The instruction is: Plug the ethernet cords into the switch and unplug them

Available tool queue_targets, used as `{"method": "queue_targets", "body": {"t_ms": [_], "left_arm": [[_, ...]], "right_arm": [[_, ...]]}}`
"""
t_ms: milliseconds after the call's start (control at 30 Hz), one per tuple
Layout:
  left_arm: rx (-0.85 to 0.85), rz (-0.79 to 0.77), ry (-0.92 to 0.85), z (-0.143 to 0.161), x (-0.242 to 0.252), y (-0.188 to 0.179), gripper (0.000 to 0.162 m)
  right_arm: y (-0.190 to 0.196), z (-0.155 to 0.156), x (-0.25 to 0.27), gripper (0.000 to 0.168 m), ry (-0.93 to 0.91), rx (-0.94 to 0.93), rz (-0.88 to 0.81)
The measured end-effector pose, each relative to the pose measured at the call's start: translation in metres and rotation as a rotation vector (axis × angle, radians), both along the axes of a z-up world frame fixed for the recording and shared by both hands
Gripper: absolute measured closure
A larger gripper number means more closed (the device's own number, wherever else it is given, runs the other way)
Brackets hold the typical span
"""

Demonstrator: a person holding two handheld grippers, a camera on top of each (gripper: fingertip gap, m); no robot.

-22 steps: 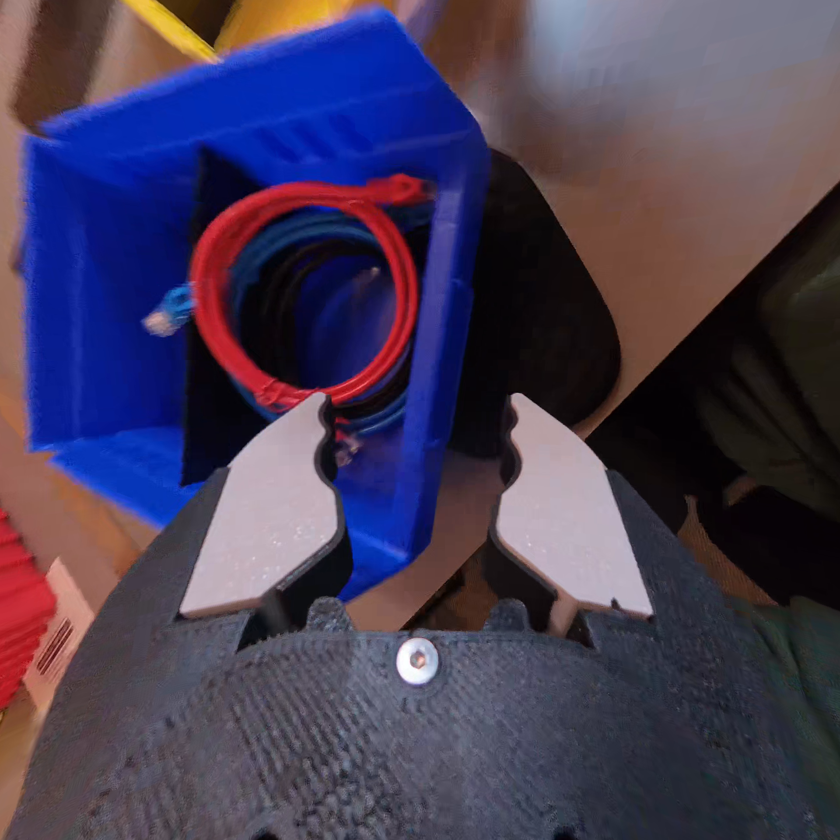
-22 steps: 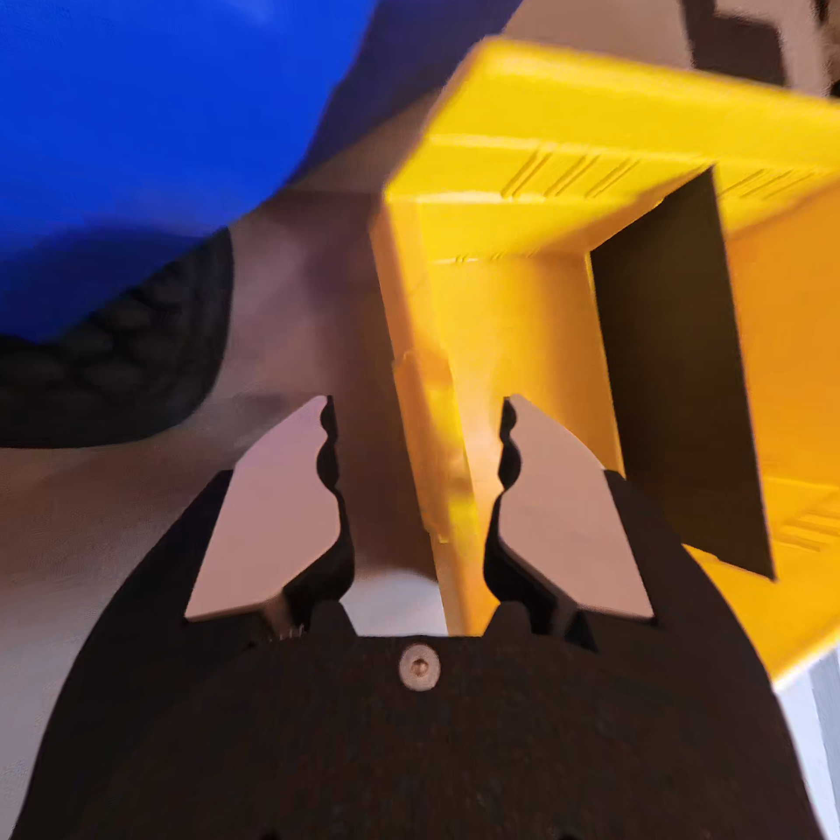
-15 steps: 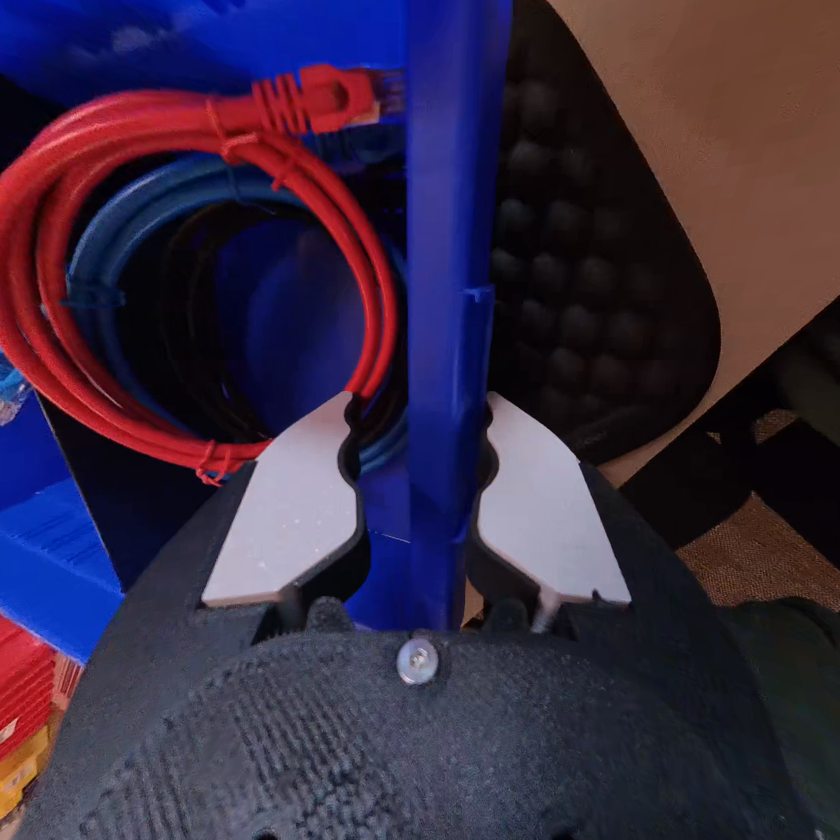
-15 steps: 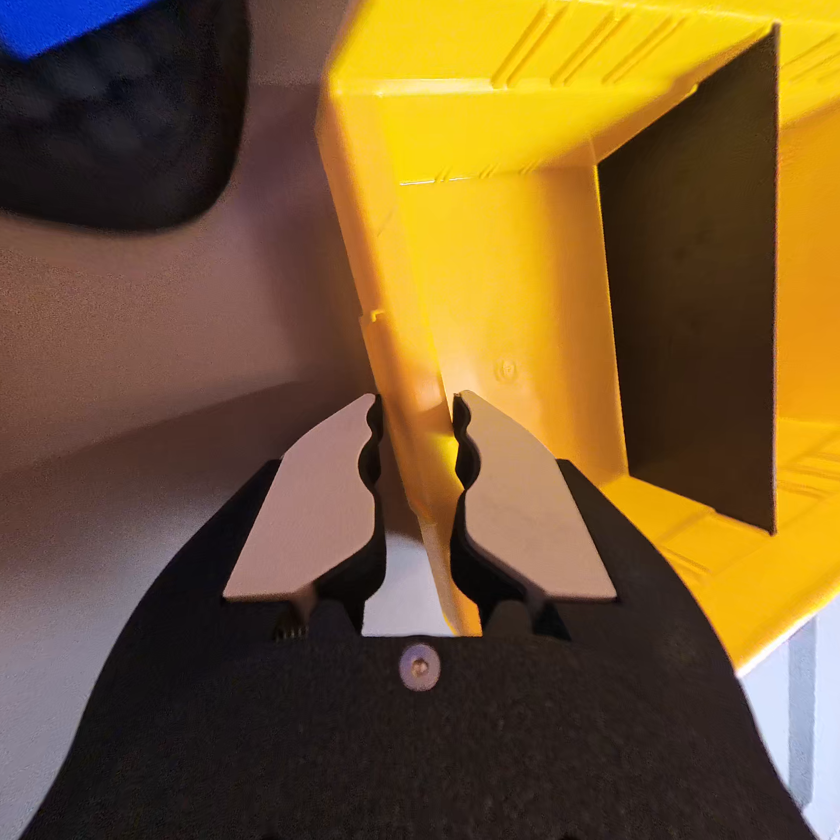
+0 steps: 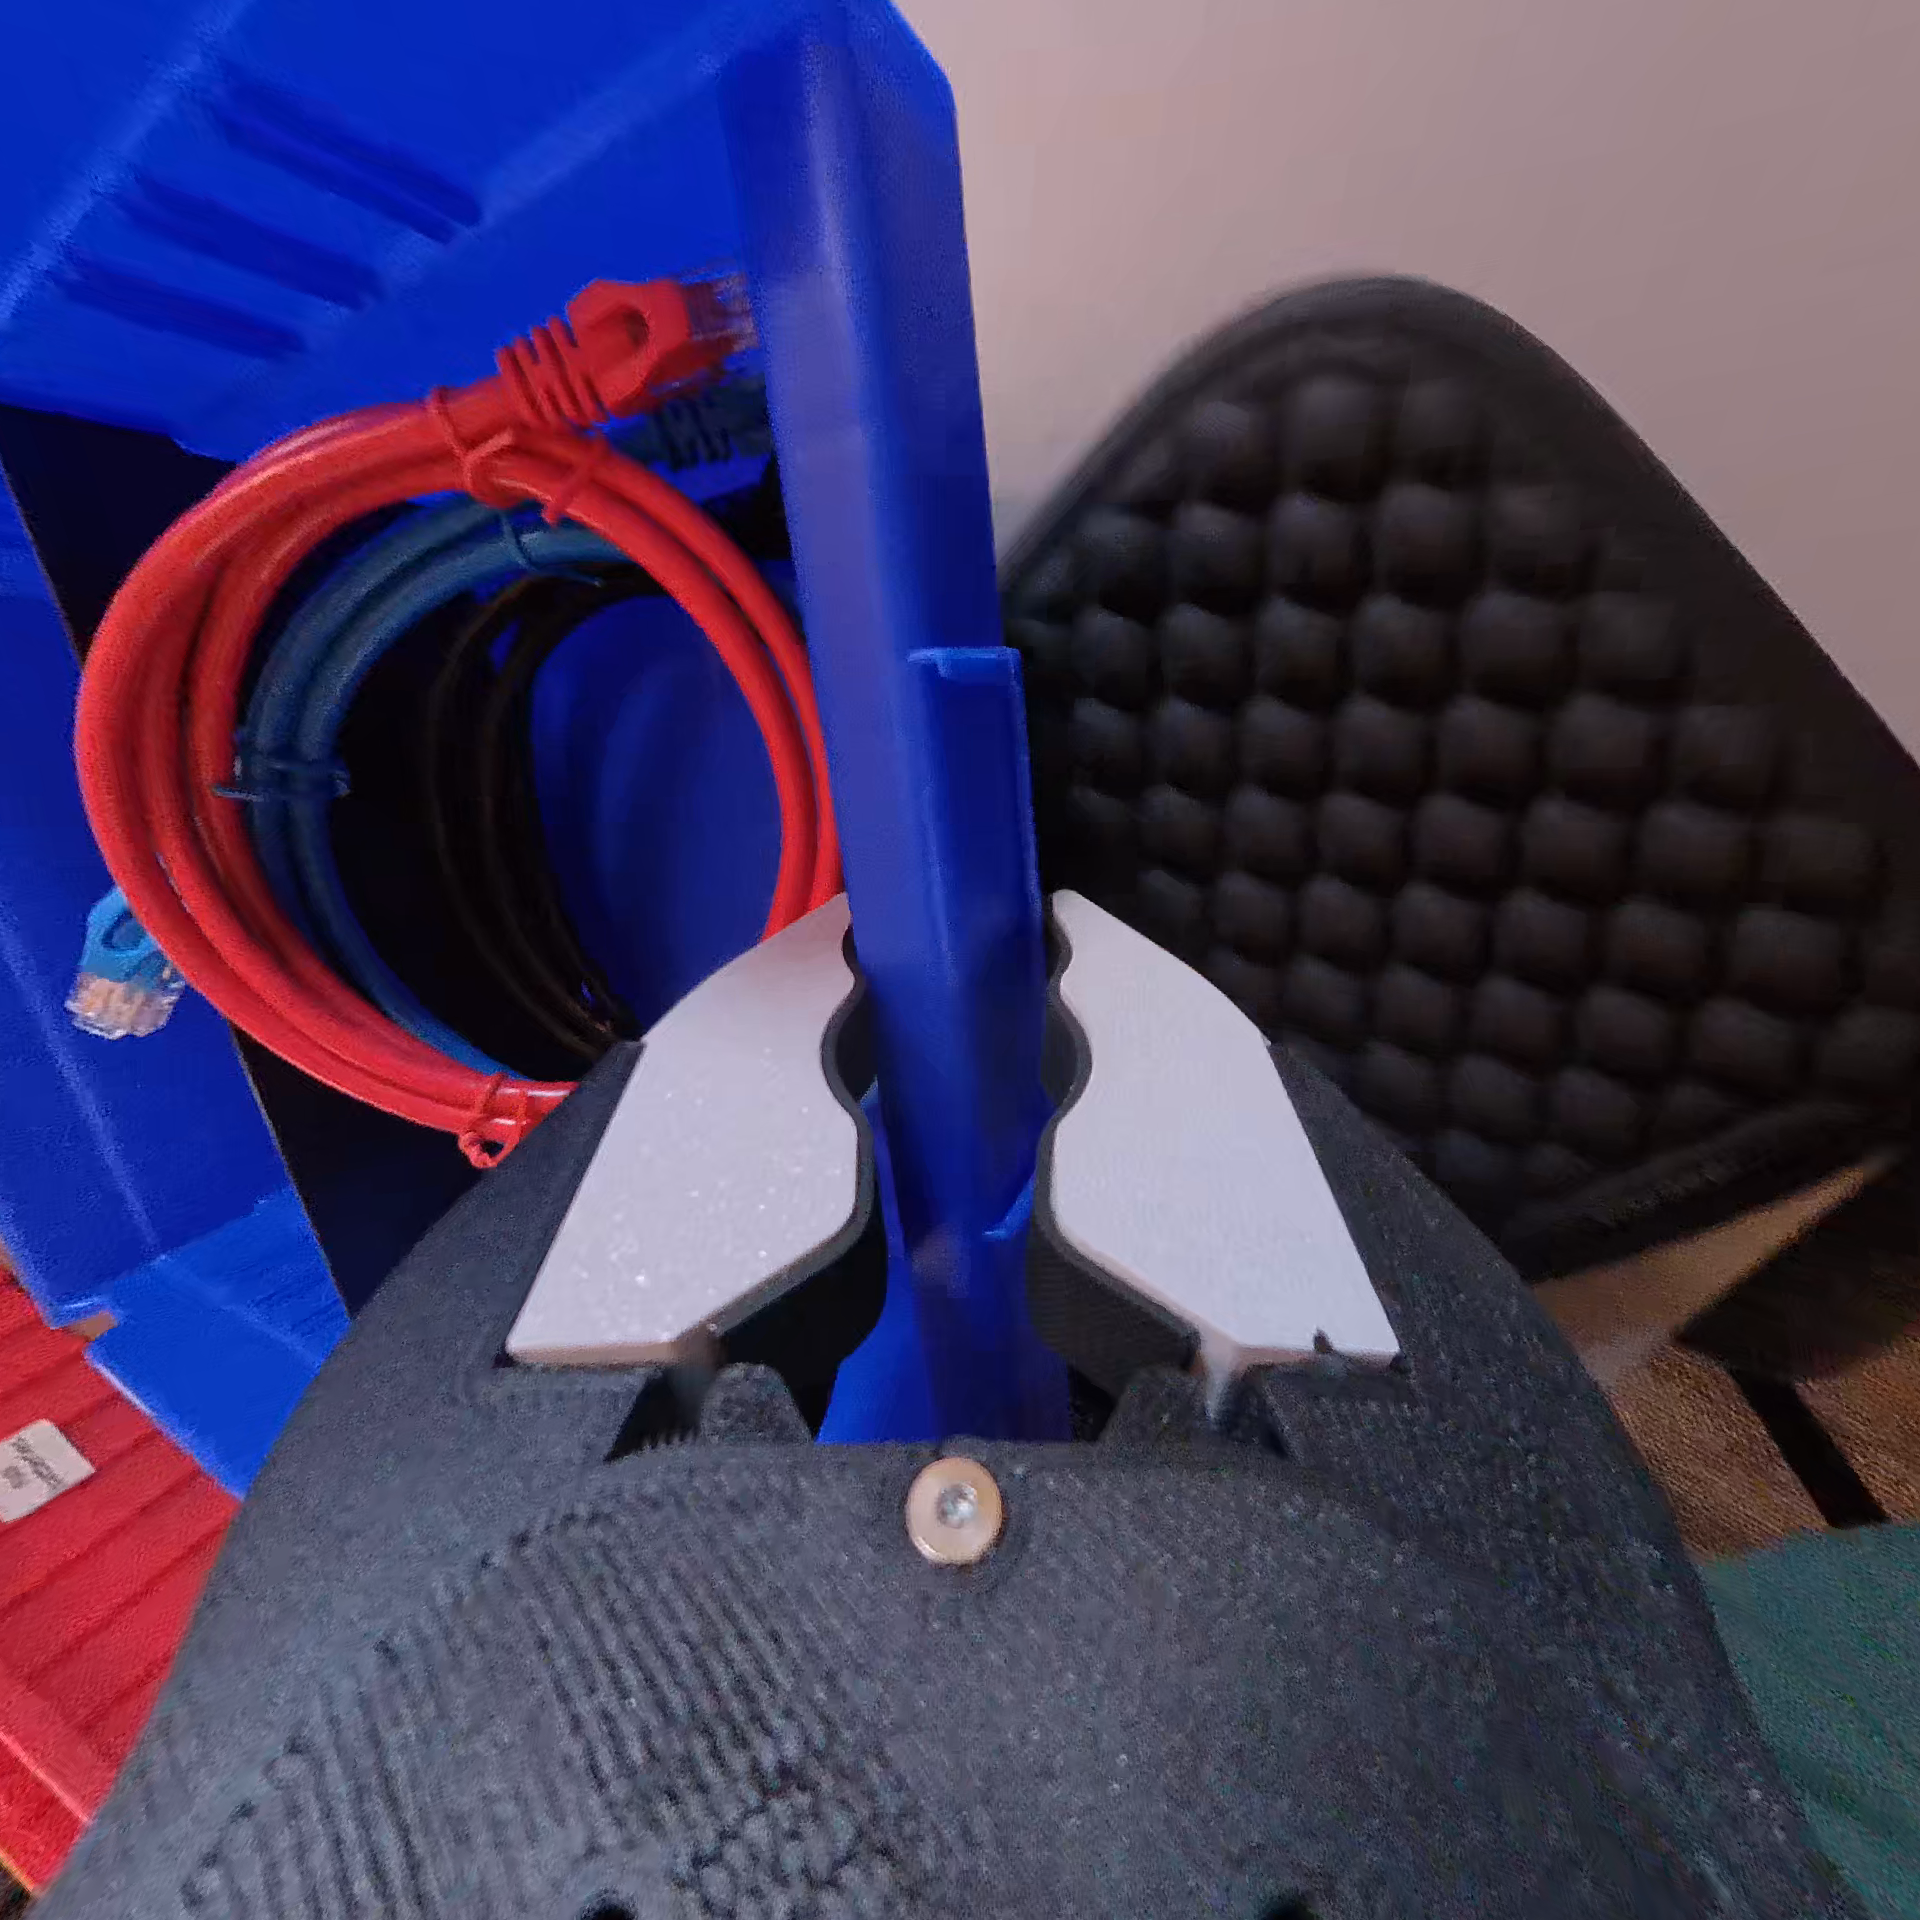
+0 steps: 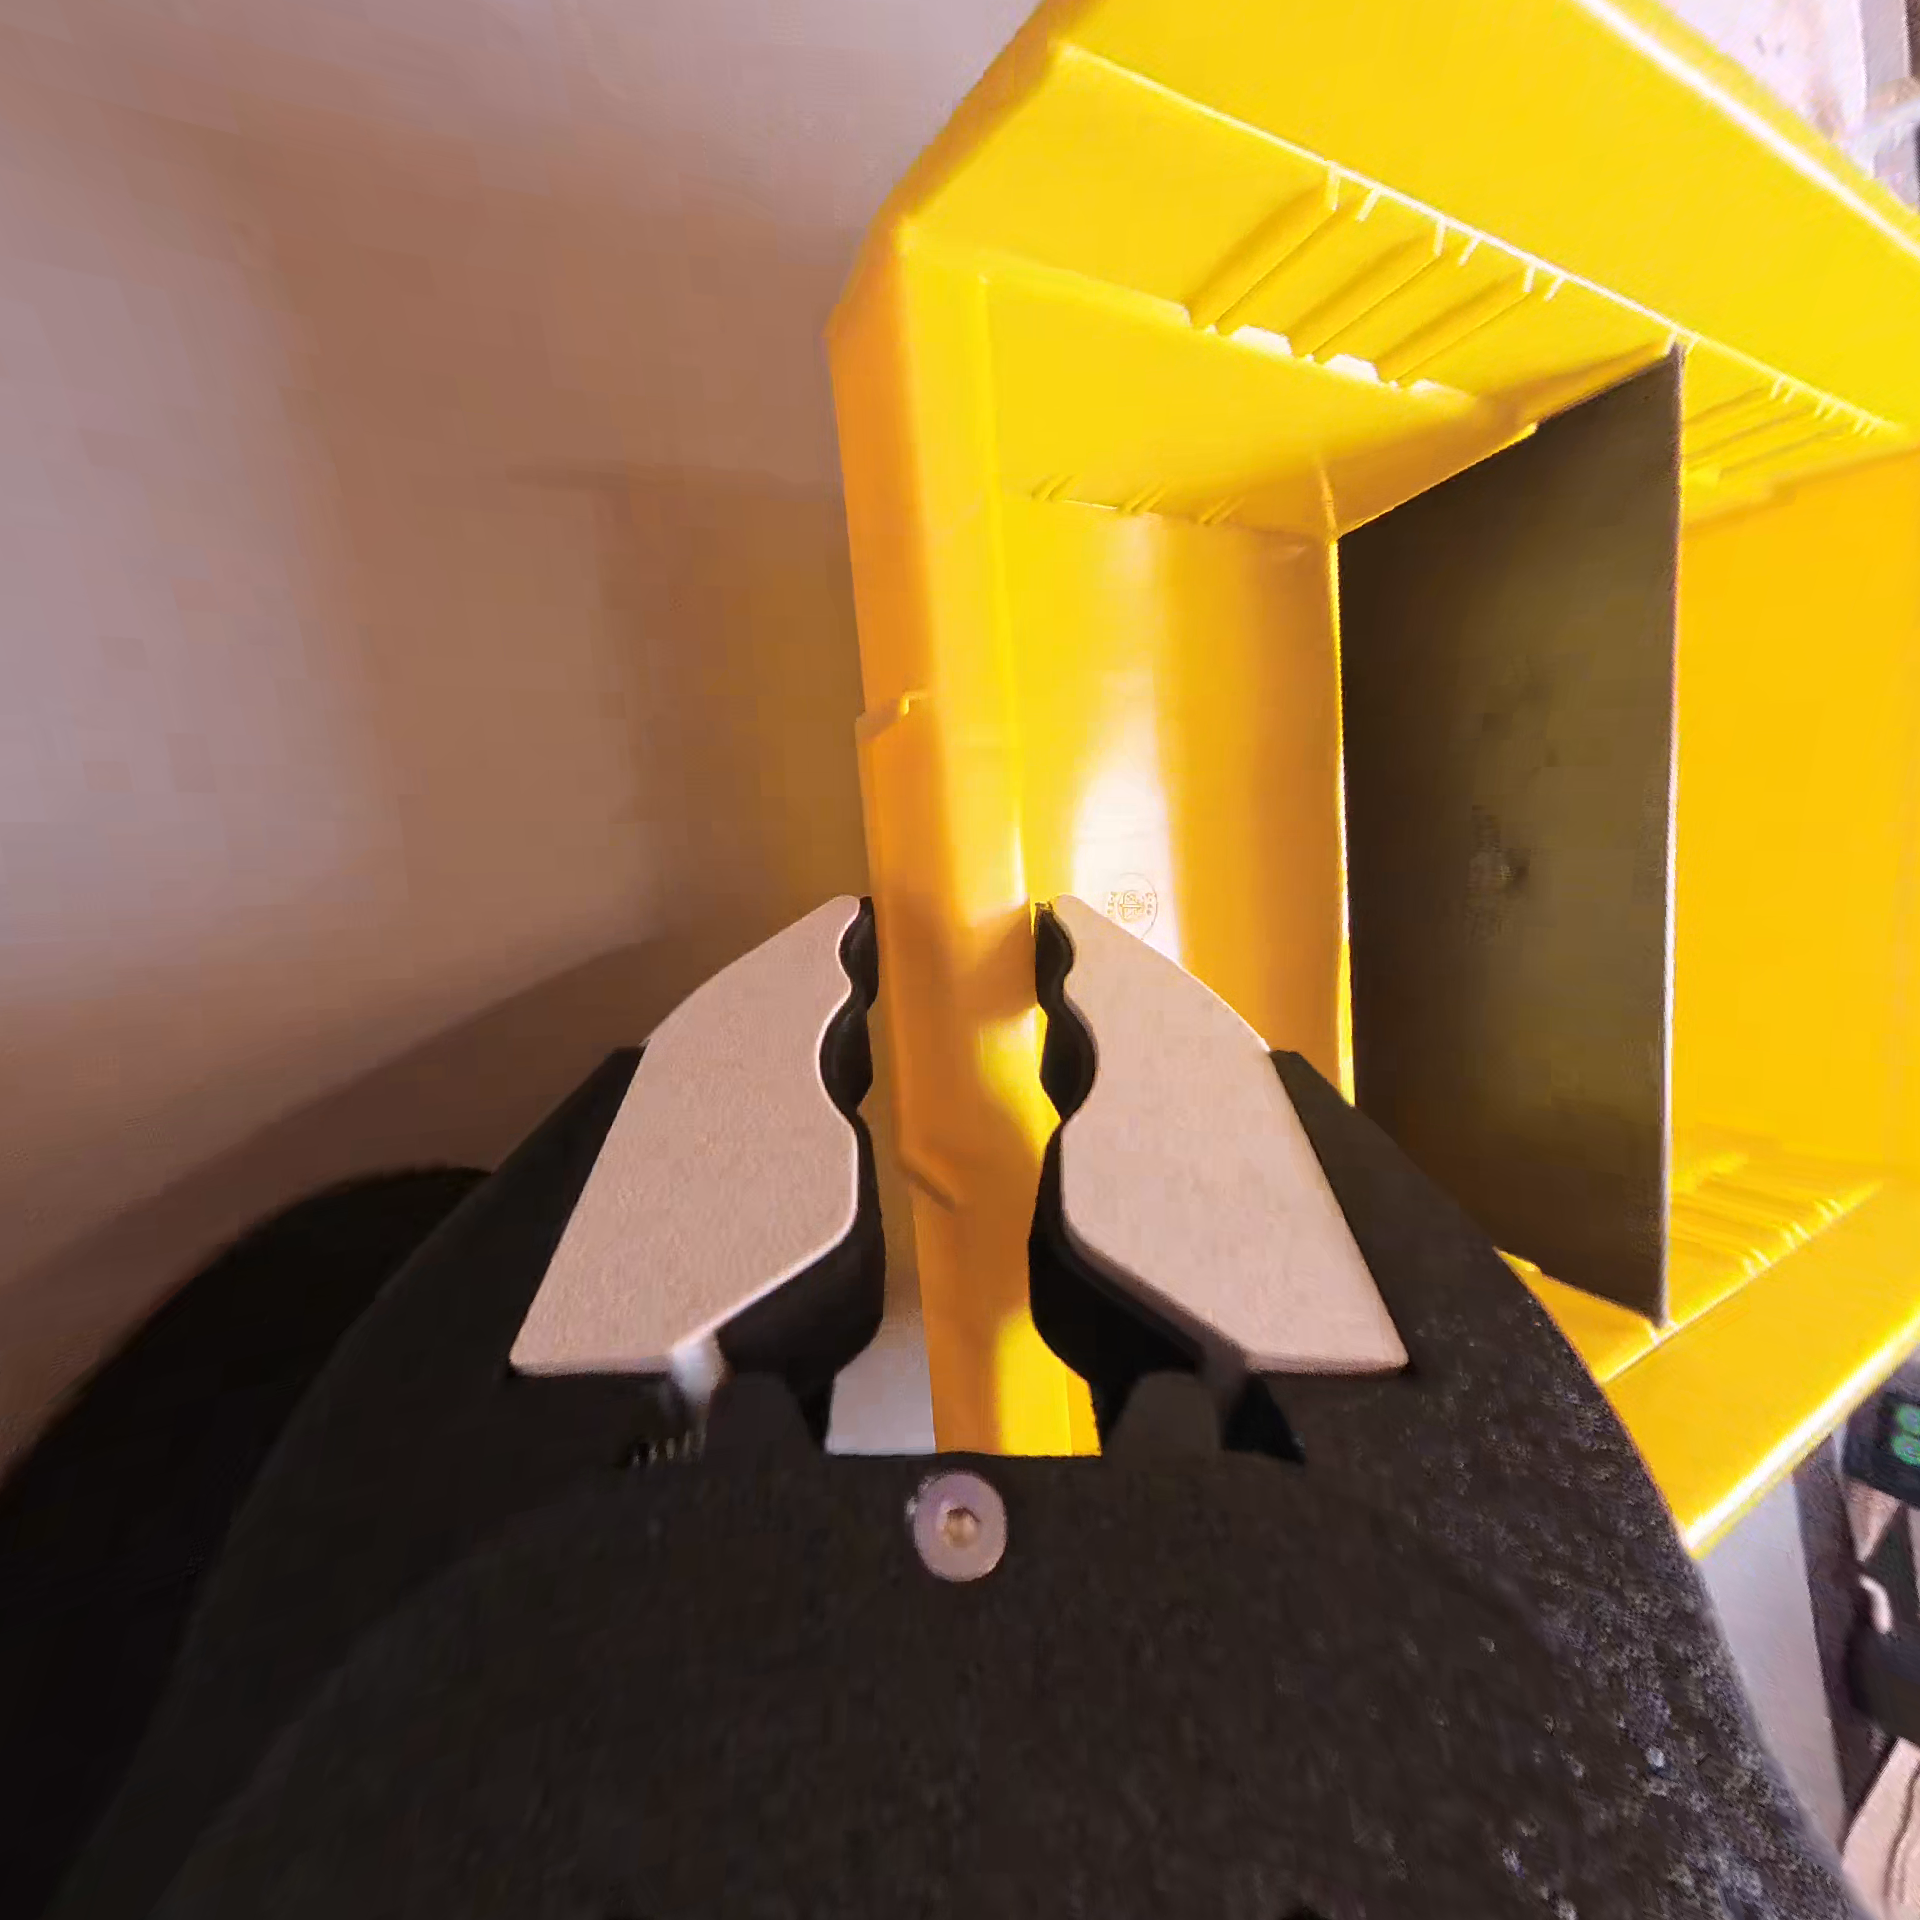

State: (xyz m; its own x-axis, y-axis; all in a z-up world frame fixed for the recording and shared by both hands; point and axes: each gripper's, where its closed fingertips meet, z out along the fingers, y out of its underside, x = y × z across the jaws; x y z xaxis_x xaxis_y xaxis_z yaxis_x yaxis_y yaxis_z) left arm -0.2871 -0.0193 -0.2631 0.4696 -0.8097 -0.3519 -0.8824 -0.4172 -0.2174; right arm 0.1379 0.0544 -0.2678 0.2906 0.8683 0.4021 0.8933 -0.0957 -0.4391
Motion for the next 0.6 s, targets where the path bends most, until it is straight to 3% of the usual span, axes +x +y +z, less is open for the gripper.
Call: {"method": "queue_targets", "body": {"t_ms": [33,300,600], "left_arm": [[0.012,-0.001,0.005,0.002,0.001,0.011,0.133],[0.01,-0.005,0.041,-0.012,0.0,0.085,0.133],[-0.004,0.039,0.033,-0.043,-0.002,0.124,0.134]], "right_arm": [[0.011,-0.002,0.01,0.139,-0.001,0.001,-0.018],[0.092,-0.017,0.066,0.139,-0.031,0.034,-0.146],[0.131,-0.017,0.085,0.139,-0.014,0.048,-0.163]]}}
